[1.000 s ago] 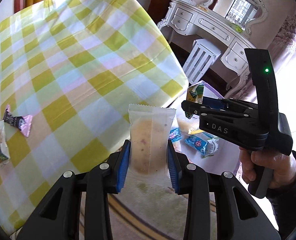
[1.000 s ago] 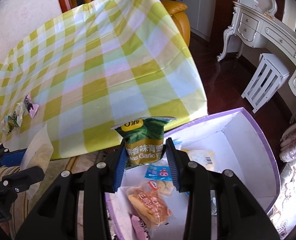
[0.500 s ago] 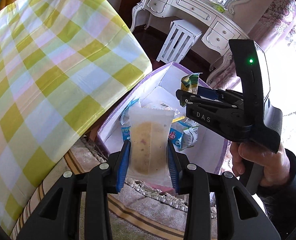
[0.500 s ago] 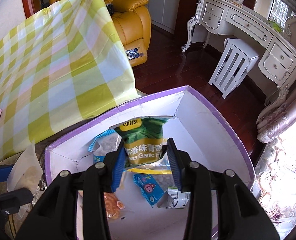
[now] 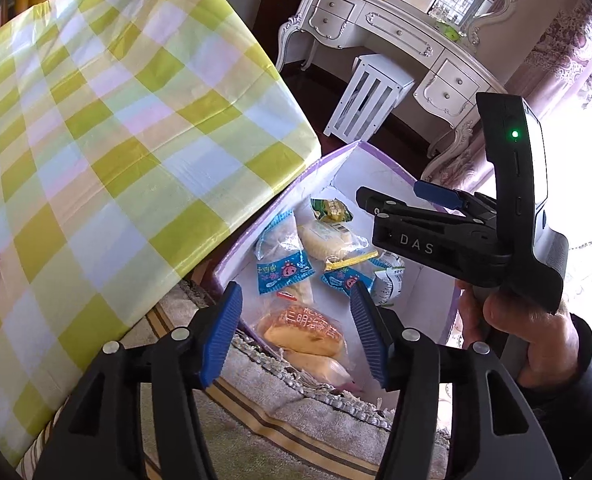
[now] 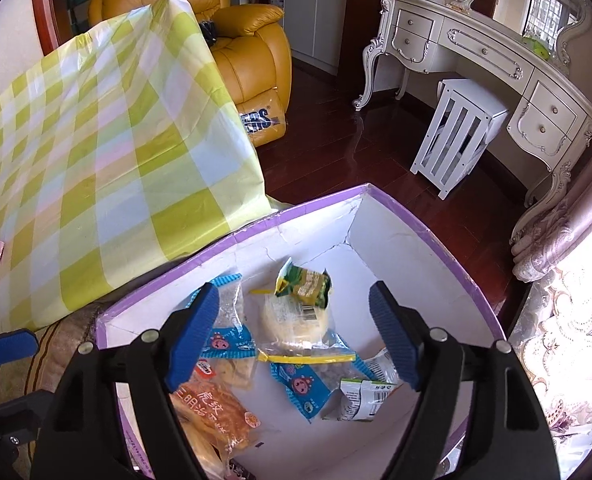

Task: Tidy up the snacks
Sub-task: 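Move both open grippers back over the remaining snacks on the table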

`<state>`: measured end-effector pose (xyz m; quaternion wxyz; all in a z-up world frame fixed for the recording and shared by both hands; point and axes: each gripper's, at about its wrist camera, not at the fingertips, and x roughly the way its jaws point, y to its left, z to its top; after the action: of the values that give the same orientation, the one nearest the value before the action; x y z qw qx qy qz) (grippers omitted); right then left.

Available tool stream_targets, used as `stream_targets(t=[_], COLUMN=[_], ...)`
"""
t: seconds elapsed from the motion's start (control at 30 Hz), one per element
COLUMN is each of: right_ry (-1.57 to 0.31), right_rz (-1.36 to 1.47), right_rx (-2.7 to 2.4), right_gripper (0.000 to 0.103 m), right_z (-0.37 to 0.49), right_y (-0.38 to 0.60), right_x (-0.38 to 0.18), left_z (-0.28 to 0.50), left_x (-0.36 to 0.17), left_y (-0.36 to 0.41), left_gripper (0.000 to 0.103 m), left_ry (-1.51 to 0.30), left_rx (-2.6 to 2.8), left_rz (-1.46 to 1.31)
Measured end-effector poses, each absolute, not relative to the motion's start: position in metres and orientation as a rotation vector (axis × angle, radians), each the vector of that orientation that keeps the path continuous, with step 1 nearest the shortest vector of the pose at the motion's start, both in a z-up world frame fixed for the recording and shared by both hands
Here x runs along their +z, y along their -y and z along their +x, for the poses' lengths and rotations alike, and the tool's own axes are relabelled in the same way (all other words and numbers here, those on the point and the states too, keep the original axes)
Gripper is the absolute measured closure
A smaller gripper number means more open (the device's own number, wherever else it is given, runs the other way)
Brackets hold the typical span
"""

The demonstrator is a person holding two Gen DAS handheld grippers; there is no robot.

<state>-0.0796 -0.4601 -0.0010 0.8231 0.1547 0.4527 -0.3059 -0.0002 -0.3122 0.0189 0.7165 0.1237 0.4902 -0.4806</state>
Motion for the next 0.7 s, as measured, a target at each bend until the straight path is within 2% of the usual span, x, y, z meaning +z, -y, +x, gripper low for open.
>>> stream_targets(t=[0.37,0.7], right_ry=[-0.919,-0.923], right_rz=[0.322,0.278], right_rx=[-0.557,-0.373], right_gripper=[0.025,0.024], right_z=[-0.045,0.006], right_y=[0.422,0.356], right_x=[0.017,0.026], left_z=[0.043,0.093], left_x=[0.032,0.037], left_y=[0.247,0.122], left_gripper=[0.047,0.047], left_ry=[-1.020,-0.964], left_rx=[-0.868,-0.529], left_rz=[0.163,-0.046])
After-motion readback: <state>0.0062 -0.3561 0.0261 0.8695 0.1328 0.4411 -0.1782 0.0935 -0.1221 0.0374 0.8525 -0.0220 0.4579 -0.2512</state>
